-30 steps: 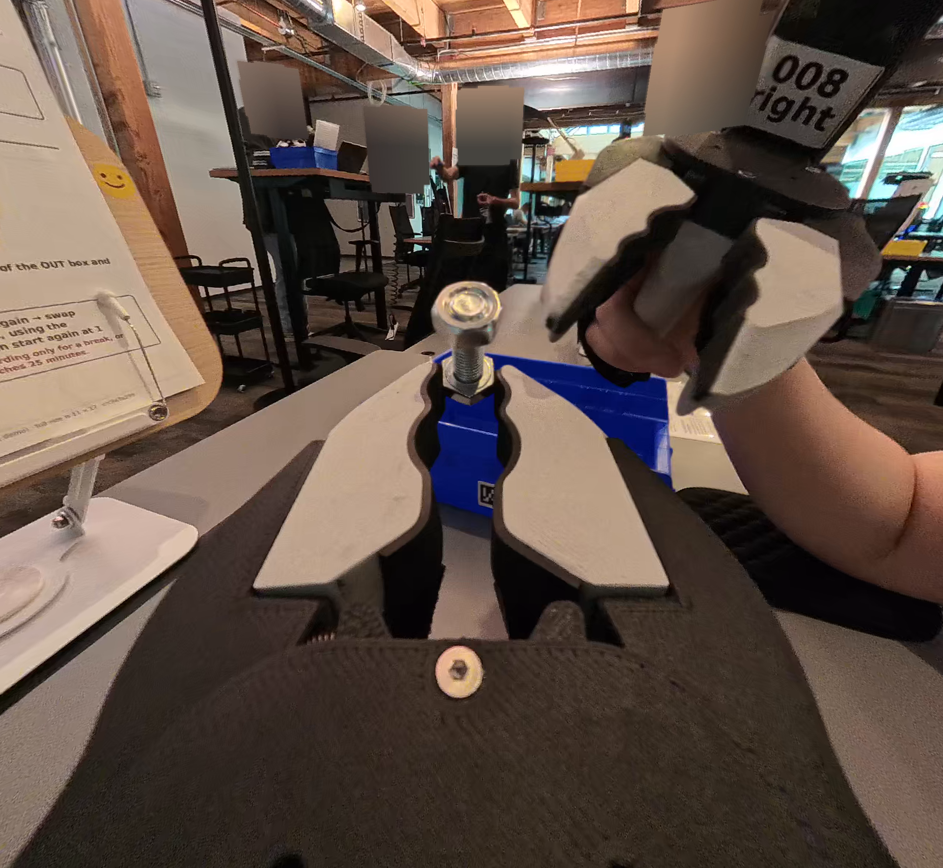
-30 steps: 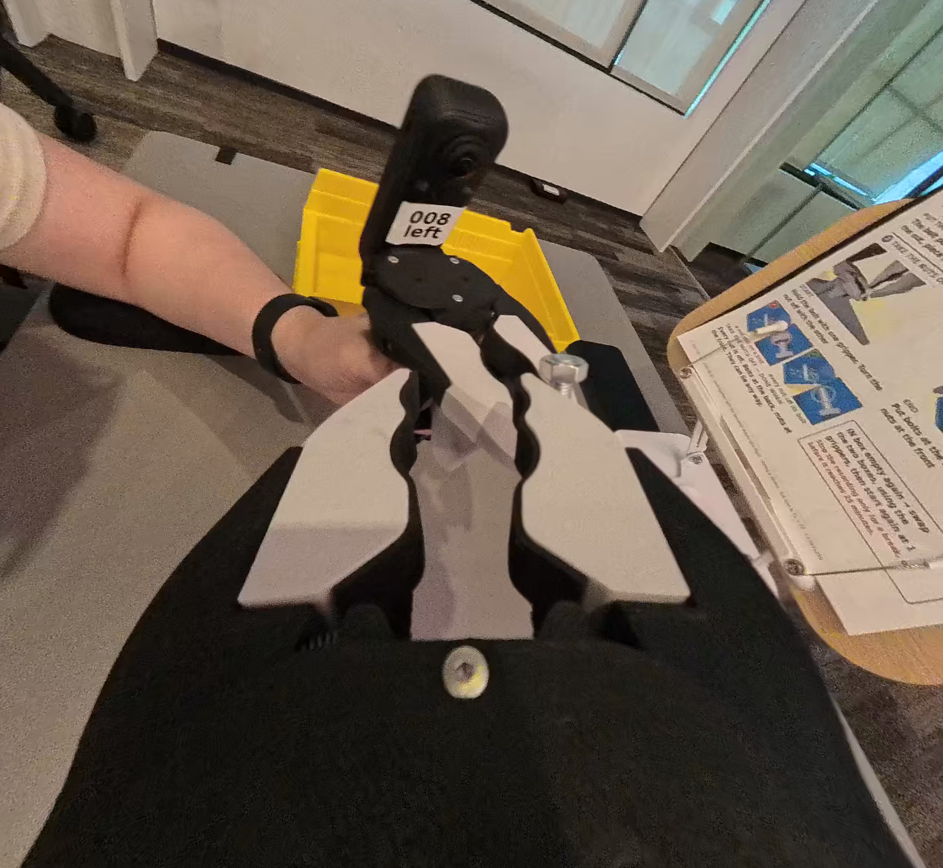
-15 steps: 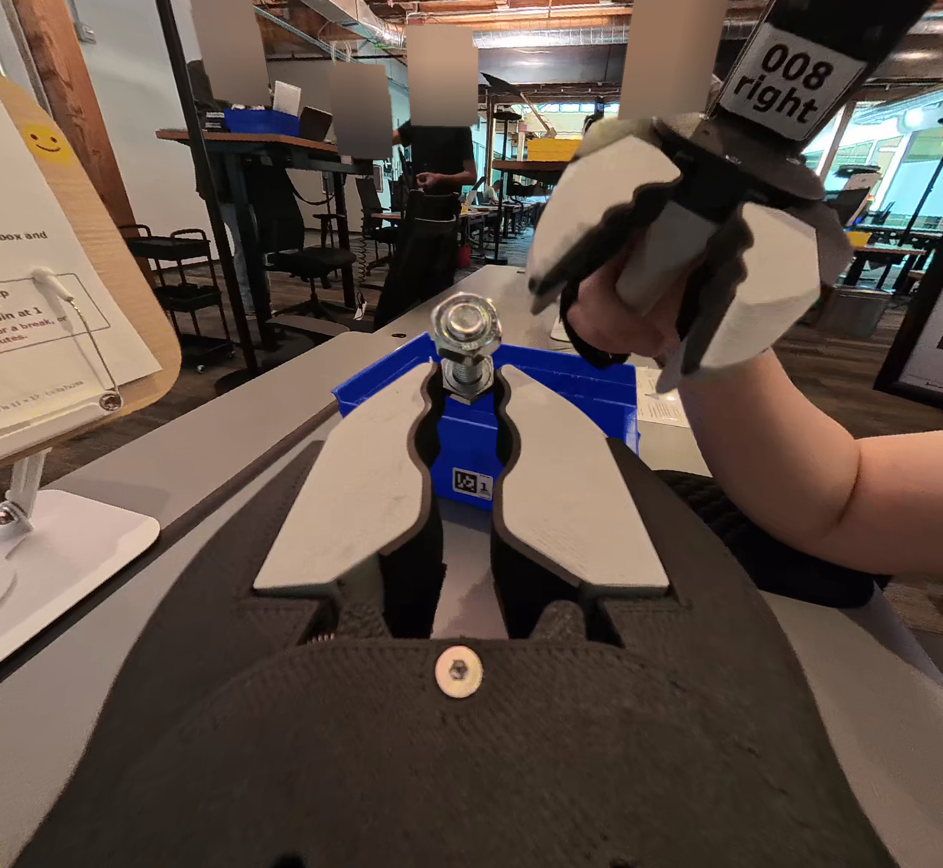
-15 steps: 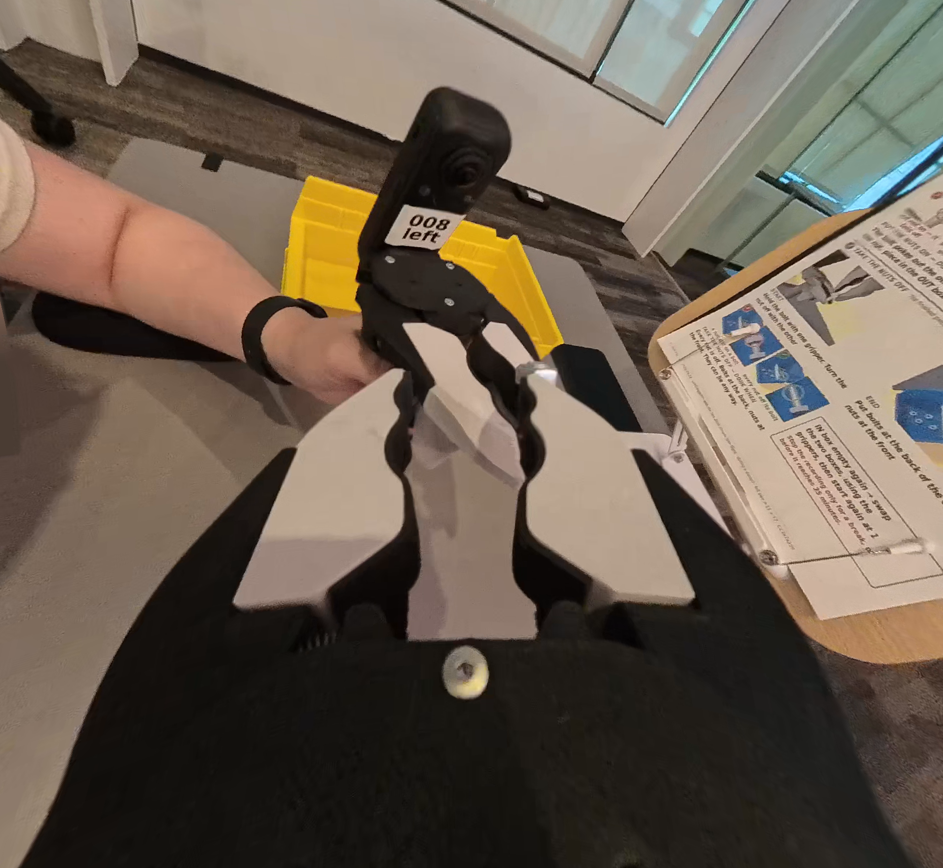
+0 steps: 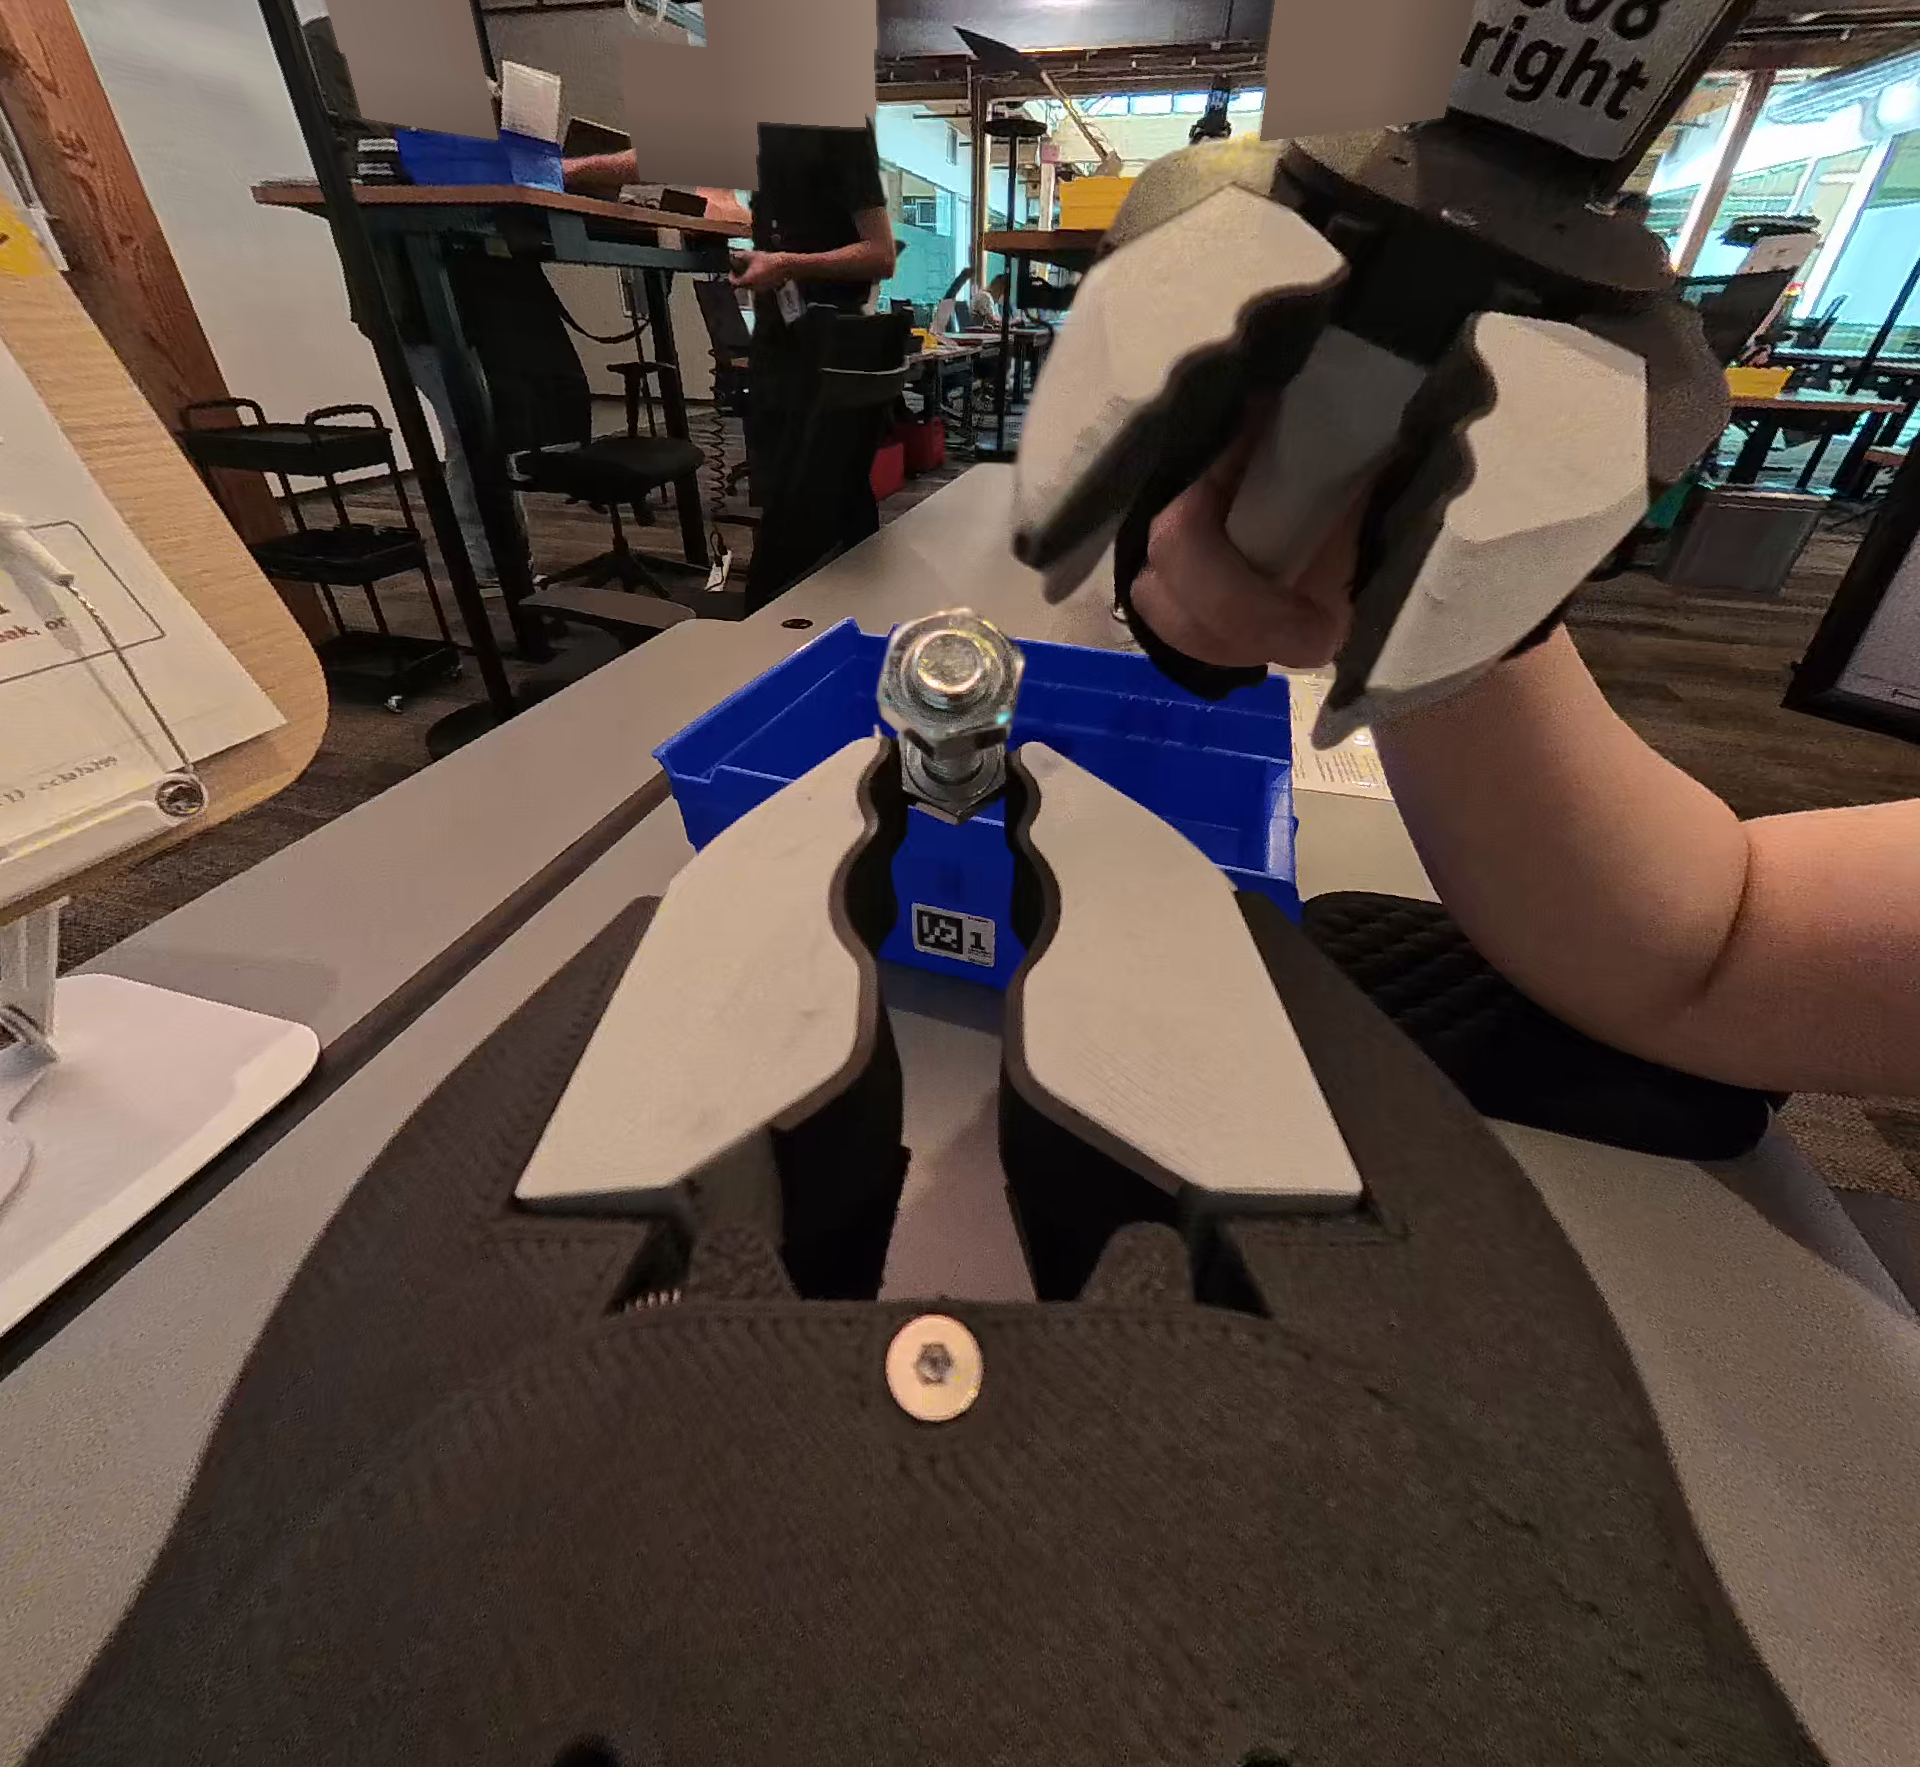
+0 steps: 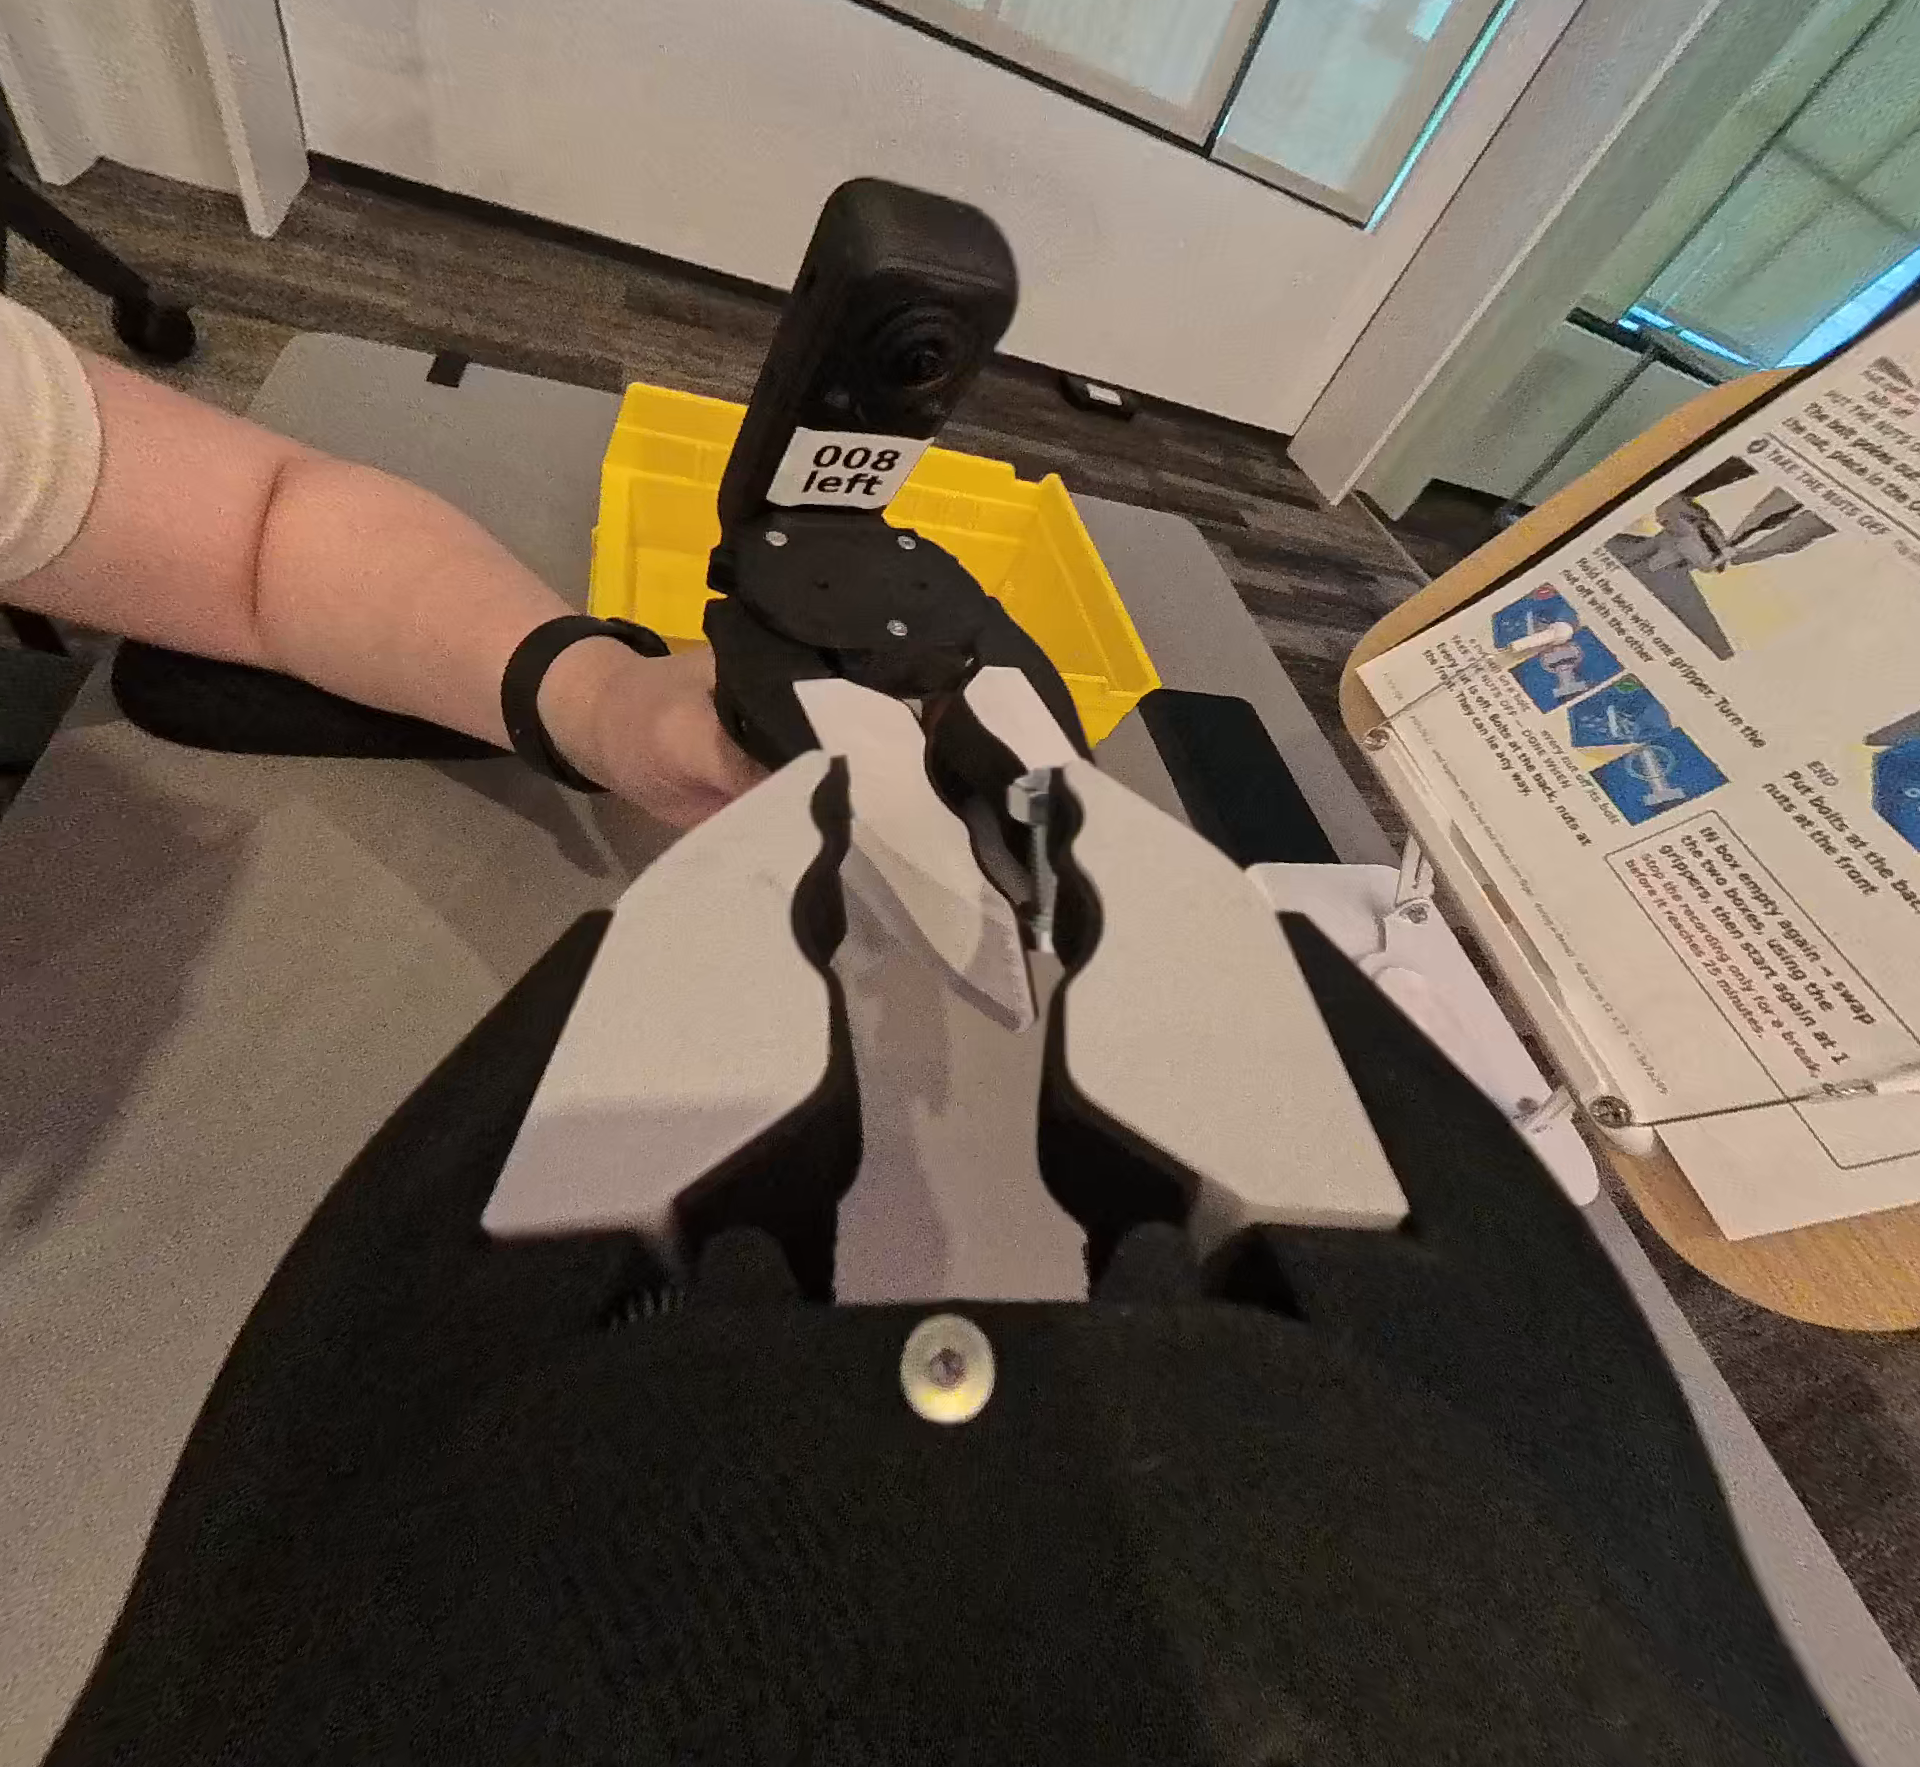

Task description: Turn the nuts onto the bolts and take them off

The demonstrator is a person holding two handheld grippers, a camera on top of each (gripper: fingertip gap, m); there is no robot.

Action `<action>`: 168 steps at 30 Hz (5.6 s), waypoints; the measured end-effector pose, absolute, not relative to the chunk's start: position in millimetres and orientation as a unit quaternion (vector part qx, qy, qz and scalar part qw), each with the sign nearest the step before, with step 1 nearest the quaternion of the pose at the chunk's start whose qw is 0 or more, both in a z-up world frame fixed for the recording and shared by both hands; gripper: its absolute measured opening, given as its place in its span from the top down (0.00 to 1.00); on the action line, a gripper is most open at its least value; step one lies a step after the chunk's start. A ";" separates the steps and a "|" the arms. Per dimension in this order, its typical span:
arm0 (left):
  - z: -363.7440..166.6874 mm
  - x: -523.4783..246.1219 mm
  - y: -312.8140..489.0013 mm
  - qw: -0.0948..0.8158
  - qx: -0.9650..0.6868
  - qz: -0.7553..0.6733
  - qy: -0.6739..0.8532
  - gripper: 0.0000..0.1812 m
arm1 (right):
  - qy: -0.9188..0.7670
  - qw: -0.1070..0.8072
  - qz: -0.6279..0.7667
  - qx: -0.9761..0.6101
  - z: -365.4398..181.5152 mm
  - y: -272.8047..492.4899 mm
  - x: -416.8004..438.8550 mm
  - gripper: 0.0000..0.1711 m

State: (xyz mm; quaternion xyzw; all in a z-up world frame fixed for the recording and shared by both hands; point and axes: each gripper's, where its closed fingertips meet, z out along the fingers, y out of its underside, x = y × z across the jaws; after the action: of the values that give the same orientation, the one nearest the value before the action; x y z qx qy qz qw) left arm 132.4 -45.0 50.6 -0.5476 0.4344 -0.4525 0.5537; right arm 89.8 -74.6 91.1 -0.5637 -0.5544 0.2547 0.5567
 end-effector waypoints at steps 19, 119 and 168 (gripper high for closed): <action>51.2 130.6 -43.0 0.558 -0.549 -0.446 0.434 0.90 | -0.595 0.515 0.244 -0.567 73.1 -84.1 85.7 0.77; 108.2 104.8 -73.8 0.547 -0.551 -0.404 0.484 0.70 | -0.202 0.308 0.168 -0.914 -12.5 3.8 344.2 0.84; -151.6 -245.9 -41.6 0.006 -0.880 0.080 0.468 0.83 | -0.389 0.682 0.019 -0.619 139.4 -15.0 242.6 0.67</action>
State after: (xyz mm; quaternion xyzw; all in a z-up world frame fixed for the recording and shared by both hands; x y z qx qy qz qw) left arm -245.9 -41.6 -151.6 -0.8803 0.4675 0.0802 0.0061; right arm 242.6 -15.0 139.4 -0.6192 -0.3889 0.0194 0.6819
